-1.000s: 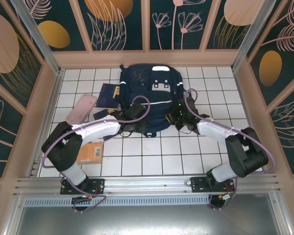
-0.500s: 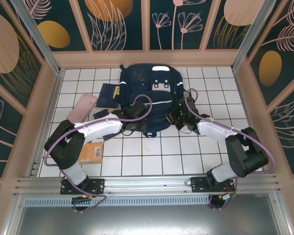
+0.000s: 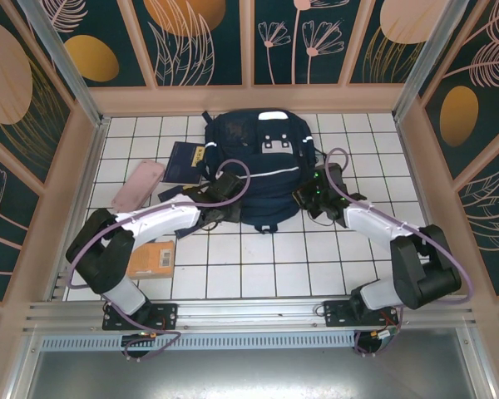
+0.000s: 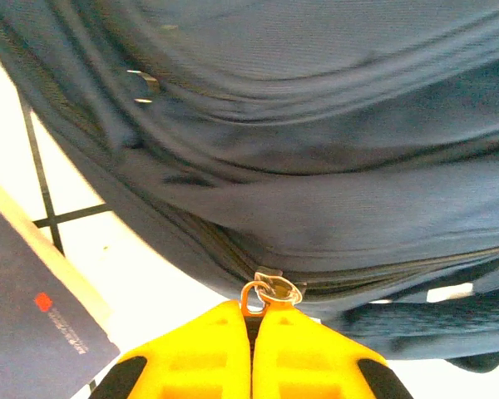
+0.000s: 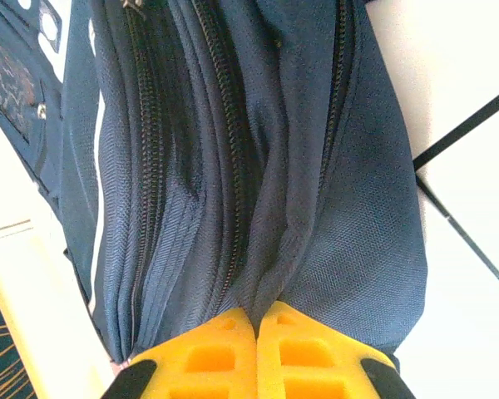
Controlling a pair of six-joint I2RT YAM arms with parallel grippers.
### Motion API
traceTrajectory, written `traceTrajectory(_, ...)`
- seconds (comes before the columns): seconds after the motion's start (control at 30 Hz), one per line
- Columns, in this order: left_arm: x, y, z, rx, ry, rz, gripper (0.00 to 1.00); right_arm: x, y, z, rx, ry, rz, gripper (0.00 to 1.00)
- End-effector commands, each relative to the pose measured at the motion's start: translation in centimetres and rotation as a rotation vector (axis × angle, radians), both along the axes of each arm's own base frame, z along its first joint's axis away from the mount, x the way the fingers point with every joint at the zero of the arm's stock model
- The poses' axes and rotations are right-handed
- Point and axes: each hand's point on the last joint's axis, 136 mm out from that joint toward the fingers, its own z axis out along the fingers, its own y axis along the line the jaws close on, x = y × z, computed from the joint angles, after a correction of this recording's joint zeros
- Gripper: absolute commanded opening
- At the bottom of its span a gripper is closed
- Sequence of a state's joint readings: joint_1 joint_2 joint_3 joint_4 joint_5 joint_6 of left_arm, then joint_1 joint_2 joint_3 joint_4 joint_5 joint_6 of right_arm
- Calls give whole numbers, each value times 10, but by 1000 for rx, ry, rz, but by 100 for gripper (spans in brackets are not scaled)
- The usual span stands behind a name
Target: Pack the student bag
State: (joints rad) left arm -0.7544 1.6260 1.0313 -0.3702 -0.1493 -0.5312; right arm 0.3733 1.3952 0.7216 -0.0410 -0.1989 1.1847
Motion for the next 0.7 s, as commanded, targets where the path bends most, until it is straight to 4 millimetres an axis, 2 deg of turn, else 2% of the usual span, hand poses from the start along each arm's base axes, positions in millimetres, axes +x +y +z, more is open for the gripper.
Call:
traceTrajectory(0.0,7,35,-2,47,0,67,0,6,-55,-2,-147,-30,-127,0)
traceTrajectory(0.2,44,29,7,24,-49,61,0,4,-77,-1,-189,-35,-133,0)
traceTrajectory(0.37,68,36,10,23,-80,95,0,3,-99,2,-220,-44,-151,0)
traceTrajectory(0.4,72,35,-1,28,-61,92,0,4,-102,3,-225,-52,-147,0)
traceTrajectory(0.43,76,35,-3,24,-59,90,0,5,-105,5,-228,-57,-143,0)
traceTrajectory(0.67,110,29,-10,16,-90,100,0,9,-118,13,-250,-82,-113,0)
